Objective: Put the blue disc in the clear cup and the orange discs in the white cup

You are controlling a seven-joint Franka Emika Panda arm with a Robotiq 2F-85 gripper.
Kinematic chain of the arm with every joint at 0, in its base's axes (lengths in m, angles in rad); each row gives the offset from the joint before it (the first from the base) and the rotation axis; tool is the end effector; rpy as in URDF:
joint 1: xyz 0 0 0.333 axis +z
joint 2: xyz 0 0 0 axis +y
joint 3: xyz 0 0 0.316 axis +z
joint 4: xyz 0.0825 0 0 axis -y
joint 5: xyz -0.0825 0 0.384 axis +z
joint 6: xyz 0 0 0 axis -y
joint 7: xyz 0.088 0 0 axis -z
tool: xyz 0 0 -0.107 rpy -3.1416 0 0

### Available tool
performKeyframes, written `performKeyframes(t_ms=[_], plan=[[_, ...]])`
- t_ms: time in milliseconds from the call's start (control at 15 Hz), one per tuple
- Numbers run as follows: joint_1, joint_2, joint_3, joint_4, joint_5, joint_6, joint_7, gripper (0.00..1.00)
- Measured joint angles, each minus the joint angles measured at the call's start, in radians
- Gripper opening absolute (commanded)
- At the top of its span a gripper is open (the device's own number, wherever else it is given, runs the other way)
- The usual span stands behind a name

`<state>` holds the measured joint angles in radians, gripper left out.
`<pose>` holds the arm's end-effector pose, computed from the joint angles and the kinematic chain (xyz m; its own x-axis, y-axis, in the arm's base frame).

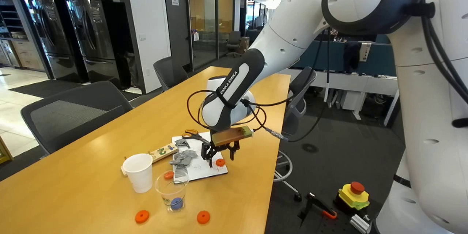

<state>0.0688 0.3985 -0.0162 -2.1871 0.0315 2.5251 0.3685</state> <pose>0.5520 0.0286 0.1975 0.9406 -0.3342 -0.0601 -0.3341 -0.9424 0.0121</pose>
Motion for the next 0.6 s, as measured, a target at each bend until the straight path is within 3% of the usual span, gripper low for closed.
performKeyframes(t_ms=[133,200,267,600], plan=[[-0.001,0.004,0.000,0.004,0.003,0.004,0.000,1.00],[-0.001,0.006,0.000,0.007,0.004,0.006,0.000,0.75],[-0.002,0.008,0.000,0.008,0.004,0.009,0.000,0.73],[-0.005,0.020,0.000,0.011,0.004,0.014,-0.001,0.35]])
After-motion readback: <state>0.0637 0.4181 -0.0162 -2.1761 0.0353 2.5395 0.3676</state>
